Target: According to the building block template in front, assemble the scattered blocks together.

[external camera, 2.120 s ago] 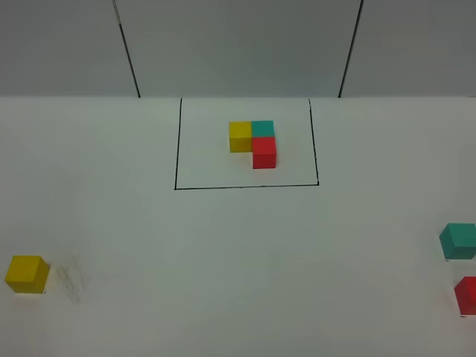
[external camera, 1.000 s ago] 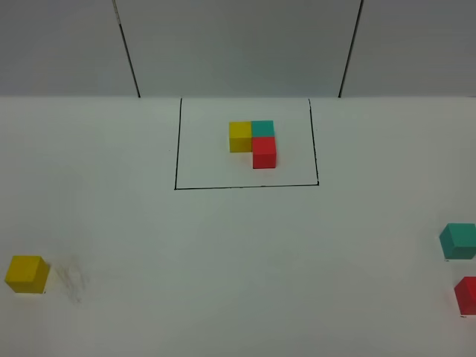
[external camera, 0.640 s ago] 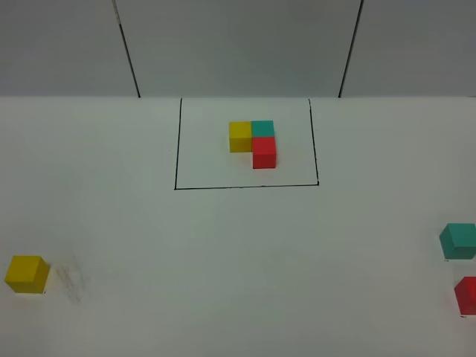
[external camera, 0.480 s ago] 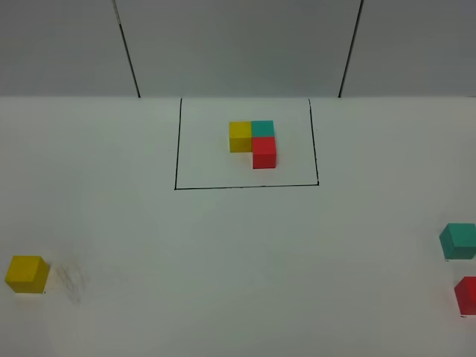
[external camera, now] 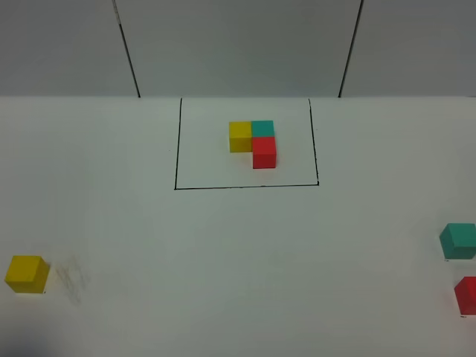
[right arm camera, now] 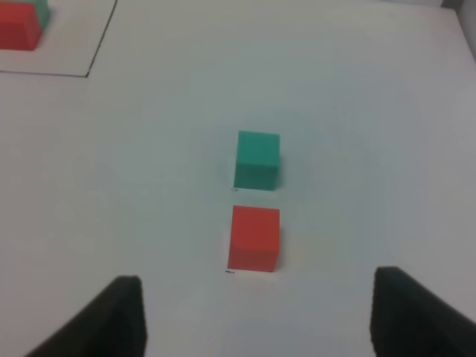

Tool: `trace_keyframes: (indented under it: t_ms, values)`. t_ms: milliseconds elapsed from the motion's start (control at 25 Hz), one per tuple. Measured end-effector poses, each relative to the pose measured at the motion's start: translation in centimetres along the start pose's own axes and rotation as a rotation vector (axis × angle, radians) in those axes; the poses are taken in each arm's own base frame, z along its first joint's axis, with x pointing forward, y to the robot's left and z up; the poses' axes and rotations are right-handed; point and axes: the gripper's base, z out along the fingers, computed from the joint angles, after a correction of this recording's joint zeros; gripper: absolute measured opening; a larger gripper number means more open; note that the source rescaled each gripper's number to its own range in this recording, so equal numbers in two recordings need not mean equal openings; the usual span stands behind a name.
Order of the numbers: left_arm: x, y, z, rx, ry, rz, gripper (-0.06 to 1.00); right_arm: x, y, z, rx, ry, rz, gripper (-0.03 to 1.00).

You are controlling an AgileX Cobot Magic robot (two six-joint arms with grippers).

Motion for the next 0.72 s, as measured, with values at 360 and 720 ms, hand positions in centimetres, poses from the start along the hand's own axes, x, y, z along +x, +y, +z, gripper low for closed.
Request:
trace_keyframes:
  t_ms: [360, 720]
  values:
    - [-4.7, -0.9, 5.9, -0.011, 0.167, 0.017, 0.65, 0.0, 0.0, 0.0, 0.0, 0.0, 0.0, 0.48]
    - [-5.9, -1.5, 12.8, -0.016, 0.319, 0.047, 0.65, 0.0, 0.0, 0.0, 0.0, 0.0, 0.0, 0.48]
